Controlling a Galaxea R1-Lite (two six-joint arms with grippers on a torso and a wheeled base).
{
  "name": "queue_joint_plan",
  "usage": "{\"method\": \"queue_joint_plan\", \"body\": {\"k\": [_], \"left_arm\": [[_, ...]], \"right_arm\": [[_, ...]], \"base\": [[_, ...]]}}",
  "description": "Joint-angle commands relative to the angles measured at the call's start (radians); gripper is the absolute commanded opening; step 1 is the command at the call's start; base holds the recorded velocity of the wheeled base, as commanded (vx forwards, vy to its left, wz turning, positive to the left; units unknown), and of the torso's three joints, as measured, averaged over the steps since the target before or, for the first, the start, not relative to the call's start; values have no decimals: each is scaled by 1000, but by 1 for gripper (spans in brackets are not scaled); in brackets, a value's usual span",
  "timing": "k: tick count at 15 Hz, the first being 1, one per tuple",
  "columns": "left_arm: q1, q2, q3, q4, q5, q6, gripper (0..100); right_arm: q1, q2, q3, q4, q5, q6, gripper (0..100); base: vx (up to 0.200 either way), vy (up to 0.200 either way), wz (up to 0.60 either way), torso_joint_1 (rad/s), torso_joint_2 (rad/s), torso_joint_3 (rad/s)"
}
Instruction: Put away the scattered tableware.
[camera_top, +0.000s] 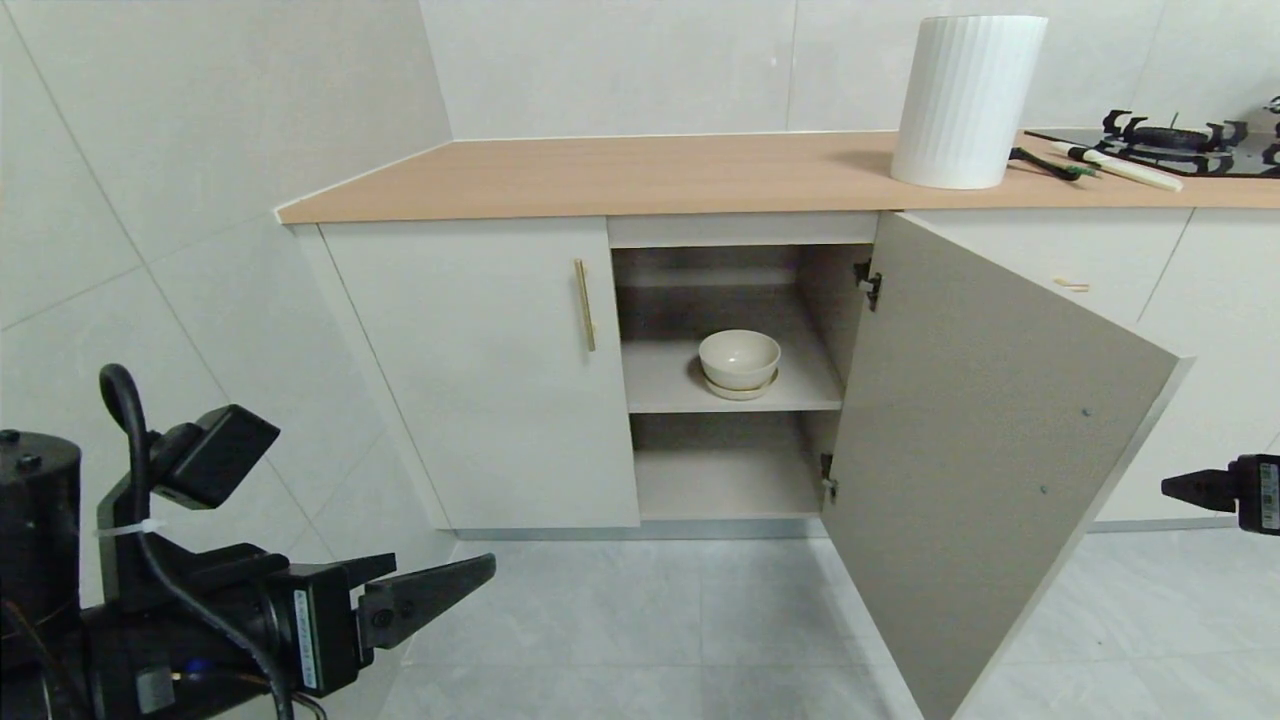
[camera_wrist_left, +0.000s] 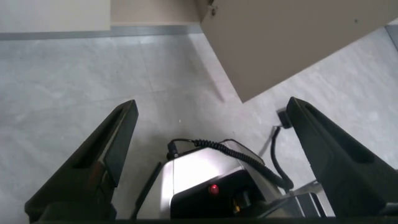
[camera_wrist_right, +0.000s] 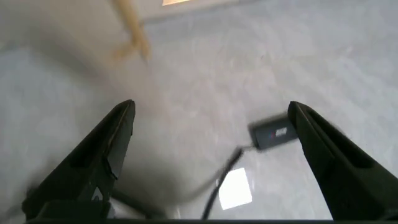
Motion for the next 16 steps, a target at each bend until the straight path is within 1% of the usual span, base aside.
{"method": "queue_joint_plan", "body": {"k": [1, 4, 5, 7, 9, 11, 13, 16], "left_arm": [[0, 0, 1, -1, 0, 0, 100], [0, 0, 1, -1, 0, 0, 100], [0, 0, 1, -1, 0, 0, 100], [0, 0, 1, -1, 0, 0, 100], [0, 0, 1, -1, 0, 0, 100], [0, 0, 1, -1, 0, 0, 100], [0, 0, 1, -1, 0, 0, 100], [0, 0, 1, -1, 0, 0, 100]], "right_arm": [[-55, 102, 2, -76, -4, 16, 100], [-70, 191, -1, -211, -7, 106, 100], [-70, 191, -1, -211, -7, 106, 100], [-69, 242, 0, -310, -34, 151, 100], [-67, 243, 2, -317, -30, 157, 100], [-56, 246, -1, -321, -30, 198, 100], [-20, 246, 5, -347, -32, 235, 100], [23, 246, 6, -349, -34, 281, 100]], "base": [[0, 0, 0, 0, 0, 0], [0, 0, 0, 0, 0, 0], [0, 0, 0, 0, 0, 0], [0, 0, 0, 0, 0, 0], [0, 0, 0, 0, 0, 0], [0, 0, 0, 0, 0, 0], [0, 0, 0, 0, 0, 0], [0, 0, 0, 0, 0, 0]]}}
